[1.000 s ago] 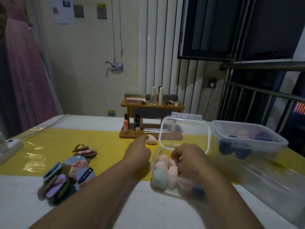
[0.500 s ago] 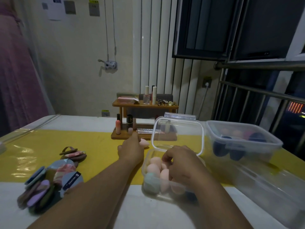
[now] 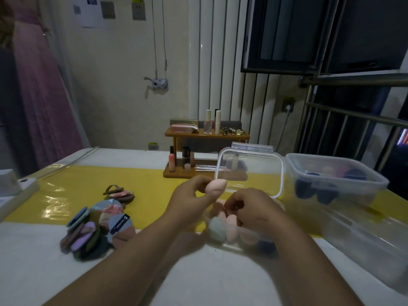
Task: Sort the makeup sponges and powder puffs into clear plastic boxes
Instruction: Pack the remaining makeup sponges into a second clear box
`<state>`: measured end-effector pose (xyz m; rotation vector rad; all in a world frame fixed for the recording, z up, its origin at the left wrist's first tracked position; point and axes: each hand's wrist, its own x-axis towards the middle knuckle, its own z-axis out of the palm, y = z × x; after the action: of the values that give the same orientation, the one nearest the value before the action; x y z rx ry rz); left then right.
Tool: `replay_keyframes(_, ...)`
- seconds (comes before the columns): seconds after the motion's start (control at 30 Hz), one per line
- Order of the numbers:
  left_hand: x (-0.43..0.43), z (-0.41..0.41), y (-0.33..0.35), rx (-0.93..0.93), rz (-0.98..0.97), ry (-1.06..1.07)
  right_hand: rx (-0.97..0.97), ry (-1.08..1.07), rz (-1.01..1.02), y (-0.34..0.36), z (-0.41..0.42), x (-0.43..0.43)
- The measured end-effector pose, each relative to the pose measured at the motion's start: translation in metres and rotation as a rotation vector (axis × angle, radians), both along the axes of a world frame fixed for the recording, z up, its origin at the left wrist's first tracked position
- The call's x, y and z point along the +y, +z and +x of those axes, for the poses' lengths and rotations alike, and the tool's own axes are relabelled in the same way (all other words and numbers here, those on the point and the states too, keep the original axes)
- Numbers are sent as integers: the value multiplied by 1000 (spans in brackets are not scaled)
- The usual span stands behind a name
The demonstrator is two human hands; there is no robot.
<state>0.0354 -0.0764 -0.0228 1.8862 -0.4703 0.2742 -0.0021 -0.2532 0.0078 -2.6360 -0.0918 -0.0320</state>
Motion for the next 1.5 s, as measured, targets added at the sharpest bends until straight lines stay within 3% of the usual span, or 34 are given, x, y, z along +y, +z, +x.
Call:
replay_keyframes(0.2, -1, -11, -5, -108, 461, 15, -46, -3, 57, 1, -1, -3)
replay_keyframes(0.33, 5, -17, -6, -115, 458, 12, -129, -26, 149, 5, -1, -6)
replay_keyframes(0.47, 4, -22, -6, -78, 315, 8, -133, 46, 409, 10, -7, -1)
replay_keyframes(0.6, 3, -22, -6, -57, 258, 26, -130, 93, 386, 8, -7, 2)
replay_keyframes(0.73, 4, -19, -8, -384, 371, 128, -230, -37, 464, 3, -2, -4)
replay_keyframes(0.83, 3, -21, -4, -521, 453, 50, -258, -86, 550, 3, -2, -6)
replay_keyframes(1.0, 1, -19, -3, -227, 512, -144, -289, -100, 527, 6, -4, -6)
replay_keyframes(1.17, -2, -21, 3, -97, 553, -174, -302, -103, 586, 6, -4, -7)
replay_keyframes(1.5, -3, -30, 16, -106, 794, -165, -274, -80, 628, 4, -3, -10)
